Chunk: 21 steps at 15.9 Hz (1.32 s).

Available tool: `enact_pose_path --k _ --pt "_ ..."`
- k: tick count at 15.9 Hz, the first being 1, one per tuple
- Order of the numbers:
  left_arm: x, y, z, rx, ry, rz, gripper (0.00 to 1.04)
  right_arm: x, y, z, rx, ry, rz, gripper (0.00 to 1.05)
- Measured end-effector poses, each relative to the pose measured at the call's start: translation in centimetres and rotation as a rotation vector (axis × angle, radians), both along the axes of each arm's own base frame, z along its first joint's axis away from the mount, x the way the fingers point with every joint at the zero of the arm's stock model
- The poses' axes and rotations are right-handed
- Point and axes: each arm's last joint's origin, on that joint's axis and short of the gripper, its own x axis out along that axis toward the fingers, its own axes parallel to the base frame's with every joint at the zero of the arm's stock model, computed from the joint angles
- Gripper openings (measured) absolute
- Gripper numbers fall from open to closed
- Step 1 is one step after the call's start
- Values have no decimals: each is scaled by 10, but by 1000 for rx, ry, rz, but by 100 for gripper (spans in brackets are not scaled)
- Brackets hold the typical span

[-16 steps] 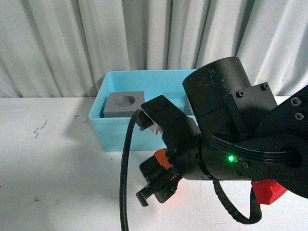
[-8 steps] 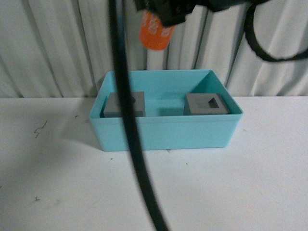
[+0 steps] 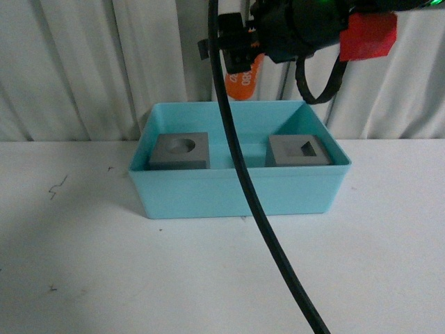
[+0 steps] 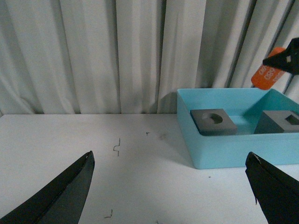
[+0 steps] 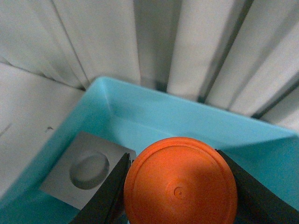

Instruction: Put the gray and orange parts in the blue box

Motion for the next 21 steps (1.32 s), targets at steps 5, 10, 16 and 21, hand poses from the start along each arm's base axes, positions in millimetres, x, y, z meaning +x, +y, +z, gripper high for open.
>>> enact_pose_path --k 5,10,16,21 --pt "0 0 0 0 0 0 98 14 4 -71 -37 180 -78 48" --pt "0 0 0 0 0 0 98 22 11 -84 -8 210 -117 48" --pt "0 0 0 0 0 0 98 29 25 -98 14 251 -141 48" --pt "0 0 0 0 0 0 98 29 27 -104 28 249 -150 72"
